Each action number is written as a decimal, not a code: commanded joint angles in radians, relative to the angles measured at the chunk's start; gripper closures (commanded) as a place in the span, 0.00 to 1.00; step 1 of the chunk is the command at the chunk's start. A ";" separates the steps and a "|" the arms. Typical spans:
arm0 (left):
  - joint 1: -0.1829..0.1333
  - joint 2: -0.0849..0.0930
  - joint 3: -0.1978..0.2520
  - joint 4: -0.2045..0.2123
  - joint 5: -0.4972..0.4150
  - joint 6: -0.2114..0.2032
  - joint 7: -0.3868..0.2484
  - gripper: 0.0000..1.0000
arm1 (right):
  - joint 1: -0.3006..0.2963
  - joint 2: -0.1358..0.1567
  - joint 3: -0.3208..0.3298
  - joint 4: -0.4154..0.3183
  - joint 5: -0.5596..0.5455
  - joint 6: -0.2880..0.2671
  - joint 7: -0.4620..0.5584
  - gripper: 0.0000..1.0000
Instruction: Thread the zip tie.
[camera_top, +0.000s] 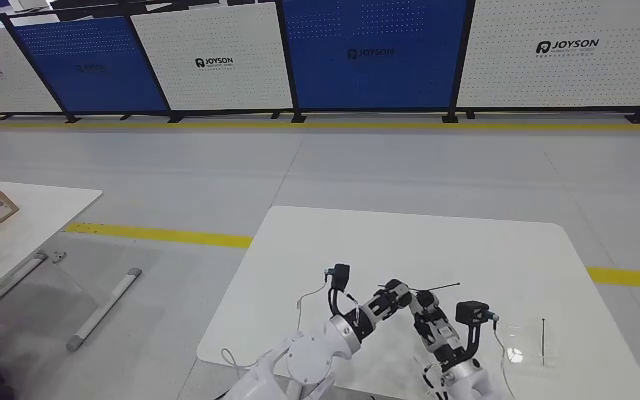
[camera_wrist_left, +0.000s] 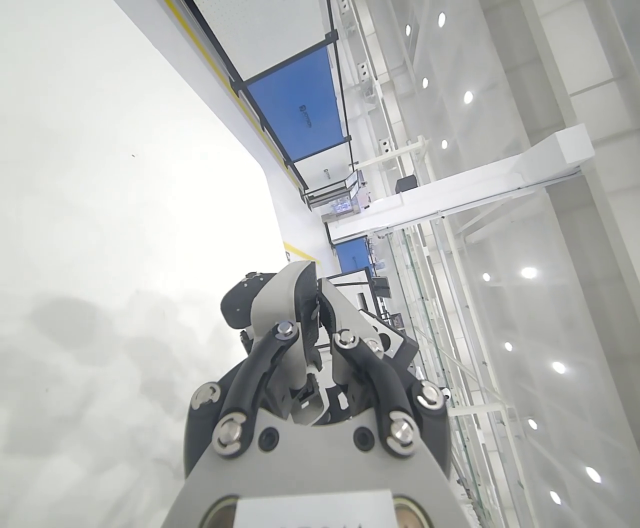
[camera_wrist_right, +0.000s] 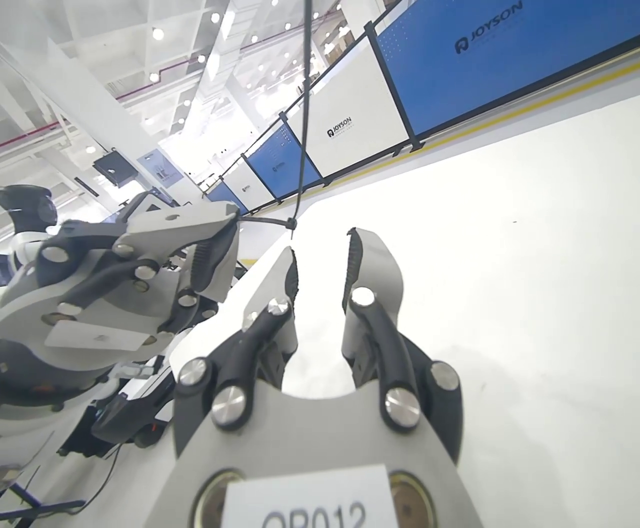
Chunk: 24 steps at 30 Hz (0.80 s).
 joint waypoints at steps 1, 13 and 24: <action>0.002 0.000 0.002 -0.001 0.004 0.000 0.000 1.00 | 0.001 0.000 0.002 0.000 0.005 -0.003 -0.001 0.77; -0.002 -0.002 0.008 0.002 0.020 0.004 0.007 1.00 | -0.003 0.000 0.006 -0.012 0.009 -0.011 0.009 0.80; 0.001 -0.003 0.010 -0.003 0.037 0.011 0.015 1.00 | -0.010 0.001 0.012 -0.025 0.017 -0.010 0.010 0.82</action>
